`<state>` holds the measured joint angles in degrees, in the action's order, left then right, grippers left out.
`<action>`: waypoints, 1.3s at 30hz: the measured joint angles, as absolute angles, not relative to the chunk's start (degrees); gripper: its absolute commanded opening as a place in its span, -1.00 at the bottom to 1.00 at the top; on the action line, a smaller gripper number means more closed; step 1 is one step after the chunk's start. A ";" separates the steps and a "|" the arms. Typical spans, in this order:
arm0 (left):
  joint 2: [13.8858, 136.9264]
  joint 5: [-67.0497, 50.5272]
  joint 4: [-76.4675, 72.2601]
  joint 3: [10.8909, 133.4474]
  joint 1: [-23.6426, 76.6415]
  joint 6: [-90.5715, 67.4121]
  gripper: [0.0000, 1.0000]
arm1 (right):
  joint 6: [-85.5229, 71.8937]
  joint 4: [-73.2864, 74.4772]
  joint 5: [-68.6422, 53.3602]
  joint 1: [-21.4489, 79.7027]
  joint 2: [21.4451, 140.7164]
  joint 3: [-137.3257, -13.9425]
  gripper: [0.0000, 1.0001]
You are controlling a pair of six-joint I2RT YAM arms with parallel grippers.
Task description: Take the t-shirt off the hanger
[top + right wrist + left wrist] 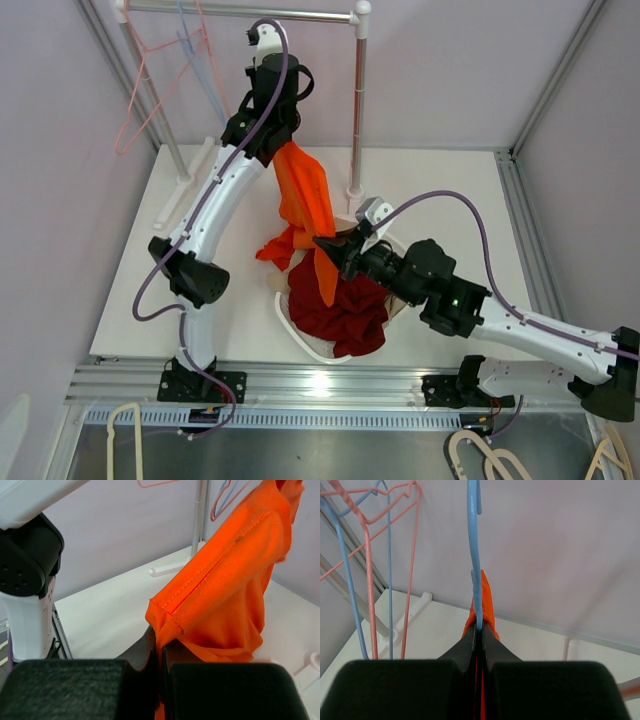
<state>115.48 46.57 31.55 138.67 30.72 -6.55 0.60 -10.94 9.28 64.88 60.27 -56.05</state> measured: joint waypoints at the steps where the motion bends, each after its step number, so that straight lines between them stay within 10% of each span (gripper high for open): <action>1: 115.48 46.44 31.22 138.85 30.68 -6.33 -0.99 | 0.32 -10.83 9.89 65.49 59.33 -55.16 -1.00; 27: 110.85 43.05 34.09 139.61 31.59 -4.14 -0.98 | -8.58 -16.25 6.00 67.77 83.81 -61.01 -1.00; 39: 87.53 34.35 46.92 130.32 35.70 -14.85 -0.99 | -10.50 -14.72 -0.93 54.37 84.07 -59.57 -1.00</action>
<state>87.53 34.35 46.92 130.32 35.70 -14.85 -10.50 -14.72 -0.93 54.37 84.07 -59.57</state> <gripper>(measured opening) 0.014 0.018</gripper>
